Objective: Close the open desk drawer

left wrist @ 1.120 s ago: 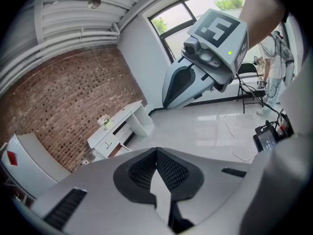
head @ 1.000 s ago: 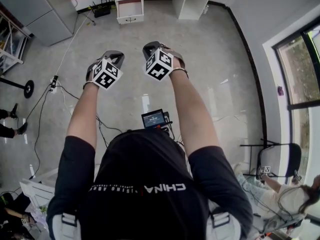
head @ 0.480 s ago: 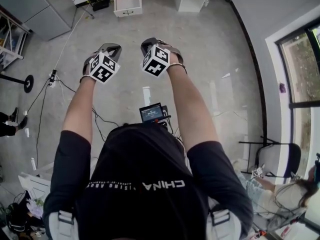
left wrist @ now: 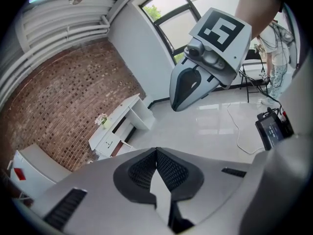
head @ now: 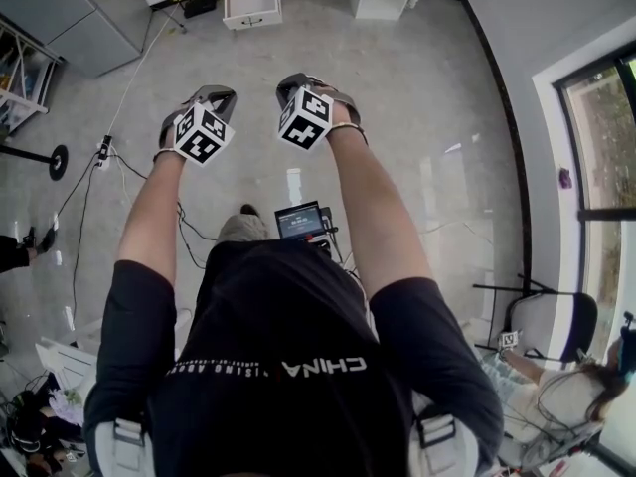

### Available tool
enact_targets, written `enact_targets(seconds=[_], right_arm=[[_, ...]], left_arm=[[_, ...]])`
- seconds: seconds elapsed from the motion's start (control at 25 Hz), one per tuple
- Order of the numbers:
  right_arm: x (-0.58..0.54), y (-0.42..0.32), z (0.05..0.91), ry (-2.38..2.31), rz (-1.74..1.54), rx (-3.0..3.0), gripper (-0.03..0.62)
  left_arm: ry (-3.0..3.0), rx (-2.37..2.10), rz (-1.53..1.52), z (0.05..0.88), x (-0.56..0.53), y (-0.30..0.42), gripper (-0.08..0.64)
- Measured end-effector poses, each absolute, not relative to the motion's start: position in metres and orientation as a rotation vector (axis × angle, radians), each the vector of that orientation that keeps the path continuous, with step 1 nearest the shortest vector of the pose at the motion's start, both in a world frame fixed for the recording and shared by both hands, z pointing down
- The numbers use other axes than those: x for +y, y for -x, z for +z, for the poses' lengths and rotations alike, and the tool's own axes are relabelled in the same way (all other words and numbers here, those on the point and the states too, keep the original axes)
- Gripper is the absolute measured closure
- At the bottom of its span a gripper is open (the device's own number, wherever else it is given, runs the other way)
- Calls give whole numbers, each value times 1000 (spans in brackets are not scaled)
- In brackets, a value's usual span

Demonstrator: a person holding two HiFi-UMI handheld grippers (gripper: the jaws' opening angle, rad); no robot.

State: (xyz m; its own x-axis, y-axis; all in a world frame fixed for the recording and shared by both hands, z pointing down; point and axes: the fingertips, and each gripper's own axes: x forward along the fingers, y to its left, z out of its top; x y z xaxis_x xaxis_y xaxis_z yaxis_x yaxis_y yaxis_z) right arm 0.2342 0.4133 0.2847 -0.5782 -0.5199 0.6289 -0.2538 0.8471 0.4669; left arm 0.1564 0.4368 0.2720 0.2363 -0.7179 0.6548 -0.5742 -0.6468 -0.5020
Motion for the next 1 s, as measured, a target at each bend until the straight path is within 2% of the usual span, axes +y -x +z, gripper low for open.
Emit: enact_targets(seconds=[0.4,1.0], right_arm=[[344,-214,322,-559,-349,-2156,577],[109,-57,310,-586,-333,-2064,577]], left_arm=[[2353,1191,-1444,311,368,-112,548],[2451,1142,-1373,309,125,50,548]])
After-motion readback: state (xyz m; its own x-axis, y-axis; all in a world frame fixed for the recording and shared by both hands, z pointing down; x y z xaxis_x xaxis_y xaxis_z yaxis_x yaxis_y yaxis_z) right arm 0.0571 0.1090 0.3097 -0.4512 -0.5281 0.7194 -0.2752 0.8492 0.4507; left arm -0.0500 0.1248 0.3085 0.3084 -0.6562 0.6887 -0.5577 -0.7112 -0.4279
